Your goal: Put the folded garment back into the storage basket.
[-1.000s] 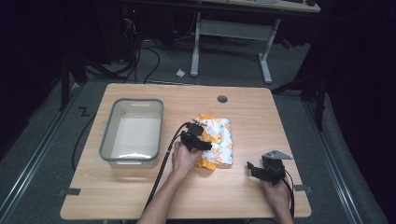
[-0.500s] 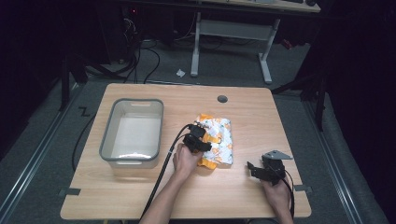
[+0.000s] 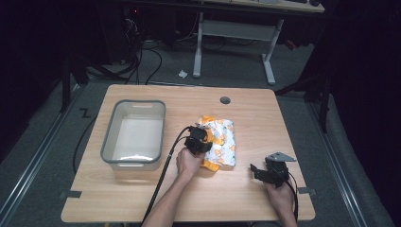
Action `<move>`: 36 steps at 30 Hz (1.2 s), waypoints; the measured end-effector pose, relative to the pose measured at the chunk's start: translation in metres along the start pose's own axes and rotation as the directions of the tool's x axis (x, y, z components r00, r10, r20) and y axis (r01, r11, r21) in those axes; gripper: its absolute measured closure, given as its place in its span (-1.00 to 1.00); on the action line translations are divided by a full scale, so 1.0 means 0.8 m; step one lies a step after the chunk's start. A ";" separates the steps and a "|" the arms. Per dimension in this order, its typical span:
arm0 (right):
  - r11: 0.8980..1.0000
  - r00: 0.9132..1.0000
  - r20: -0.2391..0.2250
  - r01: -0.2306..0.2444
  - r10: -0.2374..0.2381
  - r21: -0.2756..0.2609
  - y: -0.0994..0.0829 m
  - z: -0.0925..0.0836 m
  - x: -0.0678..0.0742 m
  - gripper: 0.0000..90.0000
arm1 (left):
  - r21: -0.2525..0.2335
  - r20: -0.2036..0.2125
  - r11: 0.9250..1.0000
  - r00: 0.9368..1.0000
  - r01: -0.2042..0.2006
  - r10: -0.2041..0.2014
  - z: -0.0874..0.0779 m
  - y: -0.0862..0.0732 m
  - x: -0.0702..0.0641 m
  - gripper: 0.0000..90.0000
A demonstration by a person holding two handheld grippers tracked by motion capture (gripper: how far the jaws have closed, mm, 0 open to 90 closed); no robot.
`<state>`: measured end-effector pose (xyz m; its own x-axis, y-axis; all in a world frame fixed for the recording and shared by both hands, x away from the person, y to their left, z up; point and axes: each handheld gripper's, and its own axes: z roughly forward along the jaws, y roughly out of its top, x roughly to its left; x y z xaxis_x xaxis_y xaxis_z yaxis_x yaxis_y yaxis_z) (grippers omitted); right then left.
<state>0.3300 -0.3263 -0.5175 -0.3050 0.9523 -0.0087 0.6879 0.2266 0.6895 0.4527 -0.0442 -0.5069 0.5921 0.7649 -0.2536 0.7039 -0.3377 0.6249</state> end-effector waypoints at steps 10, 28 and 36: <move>1.000 1.000 -0.001 0.002 -0.002 0.000 0.000 0.000 0.000 -0.36 | -0.051 0.021 0.998 0.999 -0.037 0.038 -0.019 0.003 -0.005 0.61; 1.000 1.000 -0.001 0.006 -0.006 0.000 0.000 0.000 0.000 -0.36 | -0.165 0.059 0.984 0.995 -0.070 0.080 -0.077 0.009 -0.009 0.61; 1.000 1.000 -0.001 0.006 -0.006 0.000 0.000 0.000 0.000 -0.36 | -0.183 0.060 0.980 0.994 -0.083 0.096 -0.093 0.008 -0.011 0.61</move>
<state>0.3300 -0.3263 -0.5175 -0.3103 0.9506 -0.0121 0.6858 0.2326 0.6896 0.4227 -0.0124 -0.4457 0.6793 0.6948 -0.2363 0.5685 -0.2945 0.7682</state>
